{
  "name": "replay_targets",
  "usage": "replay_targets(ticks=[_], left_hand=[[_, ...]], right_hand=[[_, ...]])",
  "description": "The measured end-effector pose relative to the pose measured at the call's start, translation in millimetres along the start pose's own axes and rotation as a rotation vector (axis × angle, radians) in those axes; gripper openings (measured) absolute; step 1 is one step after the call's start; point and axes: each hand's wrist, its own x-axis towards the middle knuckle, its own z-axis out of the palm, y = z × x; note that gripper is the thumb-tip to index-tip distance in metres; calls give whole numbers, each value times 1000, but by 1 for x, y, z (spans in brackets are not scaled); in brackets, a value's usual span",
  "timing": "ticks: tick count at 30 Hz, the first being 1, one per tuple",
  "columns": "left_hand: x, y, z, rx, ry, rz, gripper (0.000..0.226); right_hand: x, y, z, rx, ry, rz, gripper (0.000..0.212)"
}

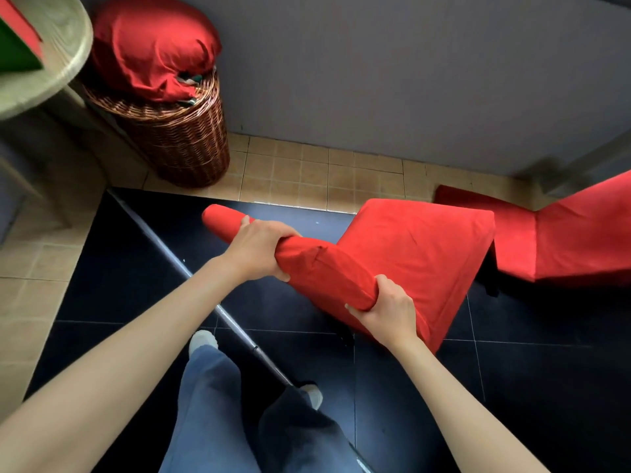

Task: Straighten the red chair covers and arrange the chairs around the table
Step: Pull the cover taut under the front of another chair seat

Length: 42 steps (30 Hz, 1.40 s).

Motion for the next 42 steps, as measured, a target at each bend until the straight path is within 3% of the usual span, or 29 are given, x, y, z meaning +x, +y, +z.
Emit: replay_targets(ticks=[8,13,20,25,35,39,42], left_hand=[[-5,41,15,97,19,155,75],[-19,35,31,60,-15,71,111],[-11,47,36,172,-45,122,81],[-12,72,49,160,-27,200,80],[-23,109,83,19,40,390,85],[-16,116,92,240,-53,465,107],[-12,122,97,289,-58,449,100]], right_hand=[[-25,31,-27,21,-30,59,50],[-52,57,-45,41,-31,119,50],[-87,90,-66,91,-28,224,59],[-111,101,-82,192,8,327,83],[-148,96,-112,312,162,304,114],[-169,106,-126,375,210,346,117],[-180,107,-135,428,251,354,117]])
